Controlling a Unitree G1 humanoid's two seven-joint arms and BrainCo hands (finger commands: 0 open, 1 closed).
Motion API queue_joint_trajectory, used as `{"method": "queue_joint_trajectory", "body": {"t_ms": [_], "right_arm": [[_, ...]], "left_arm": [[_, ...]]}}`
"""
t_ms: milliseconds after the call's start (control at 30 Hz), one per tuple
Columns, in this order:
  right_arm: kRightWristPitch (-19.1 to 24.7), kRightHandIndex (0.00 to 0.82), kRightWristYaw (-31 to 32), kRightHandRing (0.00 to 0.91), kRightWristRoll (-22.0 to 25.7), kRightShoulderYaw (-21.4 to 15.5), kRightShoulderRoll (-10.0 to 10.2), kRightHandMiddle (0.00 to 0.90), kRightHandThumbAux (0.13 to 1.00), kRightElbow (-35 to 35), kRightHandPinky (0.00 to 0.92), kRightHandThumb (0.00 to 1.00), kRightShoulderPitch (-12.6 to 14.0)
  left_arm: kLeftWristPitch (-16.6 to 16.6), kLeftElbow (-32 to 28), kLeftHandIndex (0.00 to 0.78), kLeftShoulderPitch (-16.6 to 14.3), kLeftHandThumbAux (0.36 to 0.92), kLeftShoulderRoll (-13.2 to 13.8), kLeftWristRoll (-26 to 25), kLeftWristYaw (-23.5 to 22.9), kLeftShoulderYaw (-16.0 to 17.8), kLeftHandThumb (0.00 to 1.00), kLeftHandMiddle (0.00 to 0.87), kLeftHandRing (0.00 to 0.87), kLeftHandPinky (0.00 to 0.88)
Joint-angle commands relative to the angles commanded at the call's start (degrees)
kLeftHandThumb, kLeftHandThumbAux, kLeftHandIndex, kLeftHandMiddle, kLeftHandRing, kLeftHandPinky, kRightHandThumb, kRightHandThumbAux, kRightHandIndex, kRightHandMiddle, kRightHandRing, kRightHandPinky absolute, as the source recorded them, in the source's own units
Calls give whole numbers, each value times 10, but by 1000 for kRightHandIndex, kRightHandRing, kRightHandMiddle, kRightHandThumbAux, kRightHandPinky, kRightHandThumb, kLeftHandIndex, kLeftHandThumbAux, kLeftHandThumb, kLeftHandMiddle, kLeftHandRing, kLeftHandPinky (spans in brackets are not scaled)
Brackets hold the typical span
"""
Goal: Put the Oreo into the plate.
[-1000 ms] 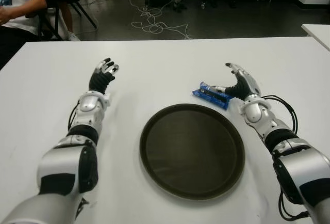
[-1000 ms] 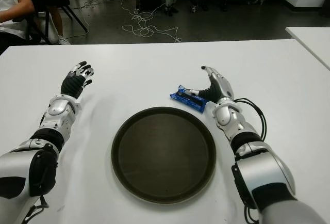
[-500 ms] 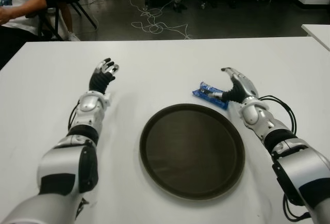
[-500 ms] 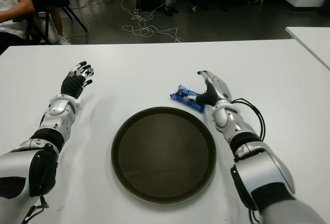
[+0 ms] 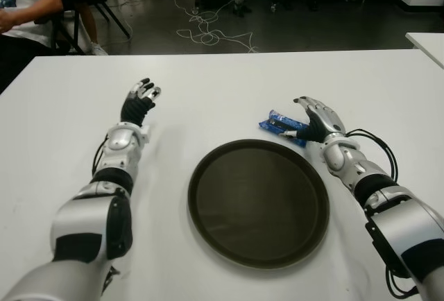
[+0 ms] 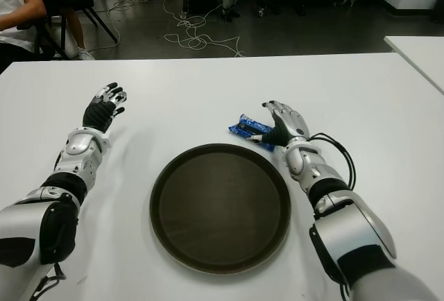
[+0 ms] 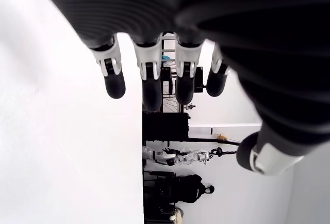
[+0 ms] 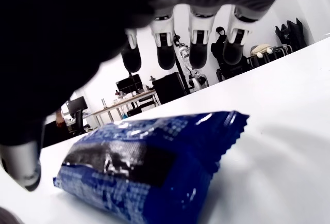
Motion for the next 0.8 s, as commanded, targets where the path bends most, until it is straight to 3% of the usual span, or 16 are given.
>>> {"method": "queue_joint_trajectory", "body": {"t_ms": [800], "right_arm": [[46,40,103,160,-14,31,0,159,489,6,123,0,-13]], "left_arm": [[-4,-2,46,2,564,-2,4,4,-8,154,118,100,88]]}}
